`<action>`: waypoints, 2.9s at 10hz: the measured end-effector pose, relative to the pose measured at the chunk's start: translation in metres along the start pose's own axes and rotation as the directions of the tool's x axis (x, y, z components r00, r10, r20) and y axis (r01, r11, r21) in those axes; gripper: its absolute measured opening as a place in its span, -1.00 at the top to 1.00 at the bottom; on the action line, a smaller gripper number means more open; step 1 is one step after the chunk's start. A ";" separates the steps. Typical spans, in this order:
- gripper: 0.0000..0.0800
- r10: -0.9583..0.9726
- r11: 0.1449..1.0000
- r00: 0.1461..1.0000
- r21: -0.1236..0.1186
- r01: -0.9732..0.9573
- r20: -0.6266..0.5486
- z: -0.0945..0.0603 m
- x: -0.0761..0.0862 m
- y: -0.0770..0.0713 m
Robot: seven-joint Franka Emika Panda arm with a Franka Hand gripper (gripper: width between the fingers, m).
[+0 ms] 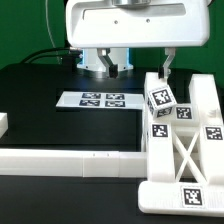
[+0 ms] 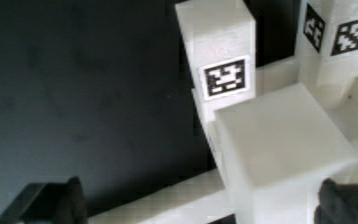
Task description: Assemble chair
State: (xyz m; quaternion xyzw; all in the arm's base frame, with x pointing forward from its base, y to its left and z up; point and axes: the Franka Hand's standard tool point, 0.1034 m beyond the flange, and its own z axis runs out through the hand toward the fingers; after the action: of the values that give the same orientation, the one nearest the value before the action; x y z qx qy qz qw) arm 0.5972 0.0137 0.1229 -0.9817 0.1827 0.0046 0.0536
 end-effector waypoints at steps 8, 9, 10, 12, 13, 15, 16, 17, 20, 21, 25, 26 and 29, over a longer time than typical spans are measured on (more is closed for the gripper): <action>-0.62 -0.003 1.000 0.996 0.001 0.004 -0.090 0.022 -0.043 0.014; -0.62 -0.004 1.000 0.996 -0.001 0.004 -0.088 0.026 -0.044 0.015; -0.62 -0.005 1.000 0.996 -0.002 0.005 -0.090 0.028 -0.044 0.015; -0.62 -0.007 1.000 0.996 -0.001 0.007 -0.090 0.027 -0.045 0.013; -0.62 -0.009 1.000 0.996 0.000 0.009 -0.087 0.026 -0.045 0.011; -0.62 -0.019 1.000 0.996 0.005 0.020 -0.082 0.021 -0.047 0.002; -0.62 -0.026 1.000 0.997 0.006 0.027 -0.073 0.016 -0.047 -0.004; -0.62 -0.033 0.999 0.997 0.010 0.034 -0.070 0.009 -0.045 -0.010; -0.62 -0.039 0.999 0.996 0.013 0.040 -0.075 0.004 -0.043 -0.013; -0.62 -0.039 0.999 0.996 0.013 0.040 -0.074 0.005 -0.043 -0.013; -0.62 -0.255 0.966 0.964 -0.065 0.250 -0.073 0.010 -0.018 -0.023; -0.62 -0.287 0.956 0.955 -0.080 0.281 -0.076 0.011 -0.017 -0.029; -0.62 -0.287 0.957 0.955 -0.072 0.282 -0.076 0.014 -0.017 -0.026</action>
Offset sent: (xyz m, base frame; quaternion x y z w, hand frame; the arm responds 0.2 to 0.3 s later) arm -0.0375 0.0067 -0.0106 -0.0162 0.0516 0.0008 0.9985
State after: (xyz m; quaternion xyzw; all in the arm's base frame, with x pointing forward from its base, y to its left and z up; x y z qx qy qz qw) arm 0.5904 0.0454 0.1126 -0.9982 0.0412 -0.0395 0.0161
